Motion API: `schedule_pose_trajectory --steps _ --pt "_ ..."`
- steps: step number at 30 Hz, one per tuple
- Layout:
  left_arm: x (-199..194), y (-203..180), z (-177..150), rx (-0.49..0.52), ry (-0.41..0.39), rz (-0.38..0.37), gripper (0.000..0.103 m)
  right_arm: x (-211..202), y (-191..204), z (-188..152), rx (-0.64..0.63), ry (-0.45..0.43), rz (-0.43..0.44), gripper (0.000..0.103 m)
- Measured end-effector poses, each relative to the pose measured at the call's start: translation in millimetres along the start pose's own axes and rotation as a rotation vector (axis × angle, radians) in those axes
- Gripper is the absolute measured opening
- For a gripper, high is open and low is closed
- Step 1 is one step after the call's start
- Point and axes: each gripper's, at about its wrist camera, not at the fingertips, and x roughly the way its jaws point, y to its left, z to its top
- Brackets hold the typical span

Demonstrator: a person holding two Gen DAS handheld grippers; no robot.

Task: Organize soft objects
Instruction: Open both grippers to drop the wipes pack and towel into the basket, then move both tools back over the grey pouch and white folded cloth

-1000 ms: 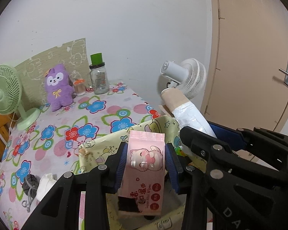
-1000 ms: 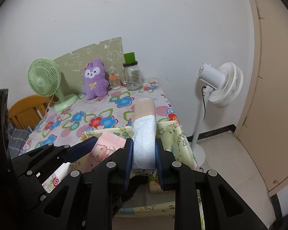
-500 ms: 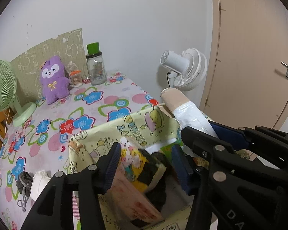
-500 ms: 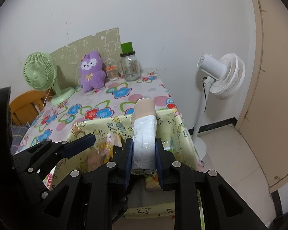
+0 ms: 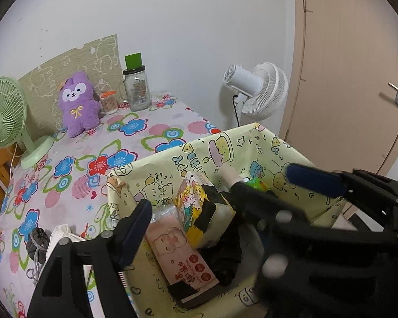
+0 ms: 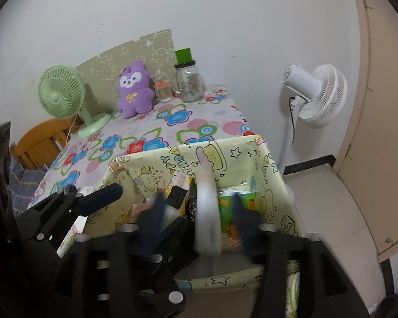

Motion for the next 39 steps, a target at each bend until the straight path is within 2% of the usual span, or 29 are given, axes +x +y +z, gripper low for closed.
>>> schedule_pose_trajectory --steps 8,12,27,39 --pt "-13 9 -3 -0.018 -0.017 0.015 0.088 -9 13 0 -0.009 -0.025 -0.005 0.075" --pt "-23 15 -5 -0.026 -0.033 0.021 0.091 -14 21 0 -0.018 -0.042 -0.016 0.083" --pt "-63 46 -16 -0.055 -0.089 0.057 0.103 -40 68 0 -0.065 -0.122 -0.052 0.098" --pt "-95 77 -28 -0.075 -0.11 0.123 0.103 -53 108 -2 -0.093 -0.154 -0.03 0.102"
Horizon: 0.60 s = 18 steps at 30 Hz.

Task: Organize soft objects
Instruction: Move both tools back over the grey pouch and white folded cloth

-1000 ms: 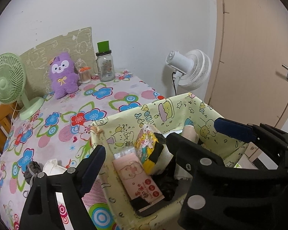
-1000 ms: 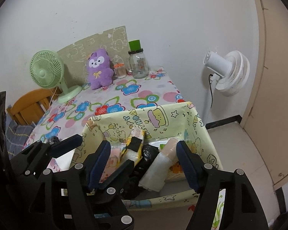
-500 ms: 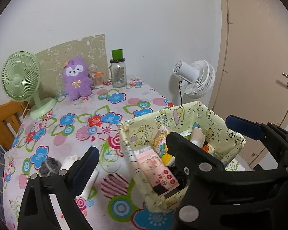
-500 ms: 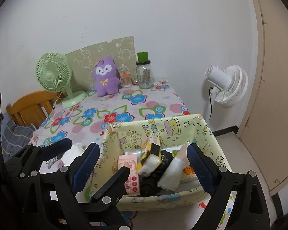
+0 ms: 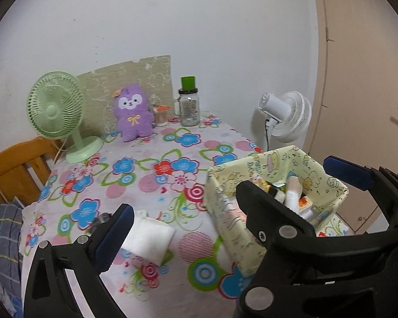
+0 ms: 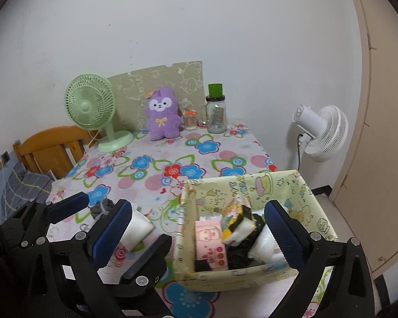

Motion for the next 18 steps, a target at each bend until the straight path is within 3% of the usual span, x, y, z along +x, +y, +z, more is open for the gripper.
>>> schedule_pose_trajectory --steps 18 --pt "-22 48 -14 -0.048 -0.004 0.052 0.103 -2 52 -1 -0.029 0.012 0.053 0.103"
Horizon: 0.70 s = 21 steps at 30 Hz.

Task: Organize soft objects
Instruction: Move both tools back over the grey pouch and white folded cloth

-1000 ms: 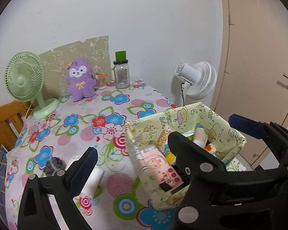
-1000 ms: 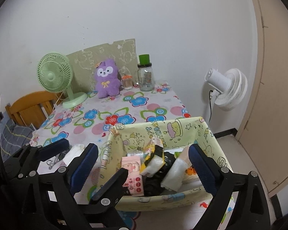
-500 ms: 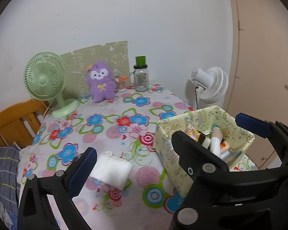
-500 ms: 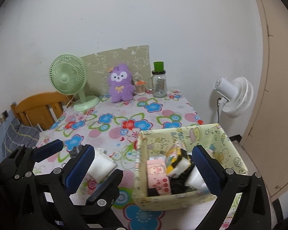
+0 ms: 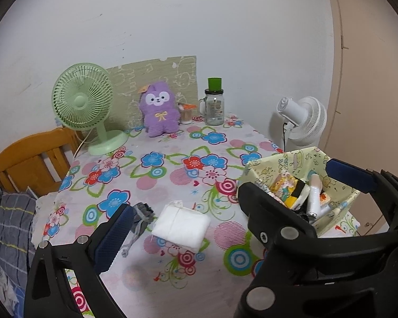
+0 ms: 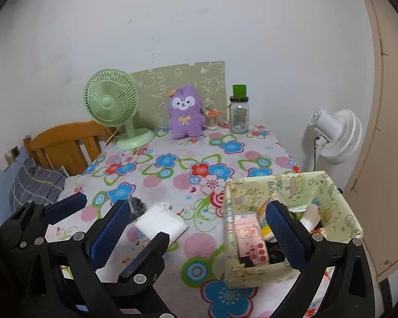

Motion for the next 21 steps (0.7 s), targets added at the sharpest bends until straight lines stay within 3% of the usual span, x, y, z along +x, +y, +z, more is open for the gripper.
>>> schedule_pose_trajectory --steps 7,21 --pt "4 20 -8 -0.018 -0.002 0.032 0.103 6 23 -3 -0.036 -0.018 -0.059 0.103" --pt "36 63 -29 -0.062 0.061 0.062 0.102 49 54 -16 -0.084 0.036 -0.013 0.103"
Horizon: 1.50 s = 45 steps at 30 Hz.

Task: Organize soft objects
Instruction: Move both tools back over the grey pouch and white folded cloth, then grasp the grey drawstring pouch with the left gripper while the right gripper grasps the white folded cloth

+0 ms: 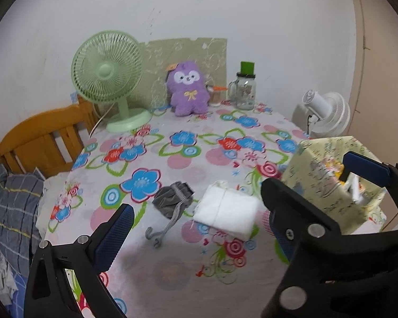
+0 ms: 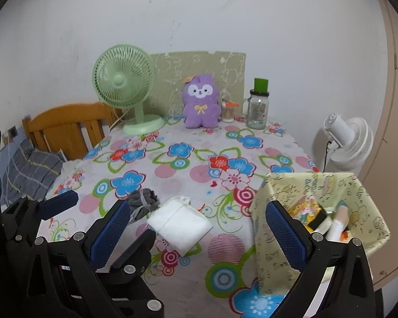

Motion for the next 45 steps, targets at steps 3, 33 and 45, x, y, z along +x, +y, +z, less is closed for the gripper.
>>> schedule_pose_trajectory --steps 3,33,45 --pt "10 8 -4 -0.006 0.017 0.007 0.102 14 1 -3 0.011 0.033 0.012 0.103" --pt "86 38 -33 -0.021 0.161 0.003 0.095 116 26 -26 -0.054 0.203 0.037 0.103" --pt "105 38 -37 -0.014 0.221 -0.007 0.095 154 27 -32 -0.065 0.306 0.02 0.103"
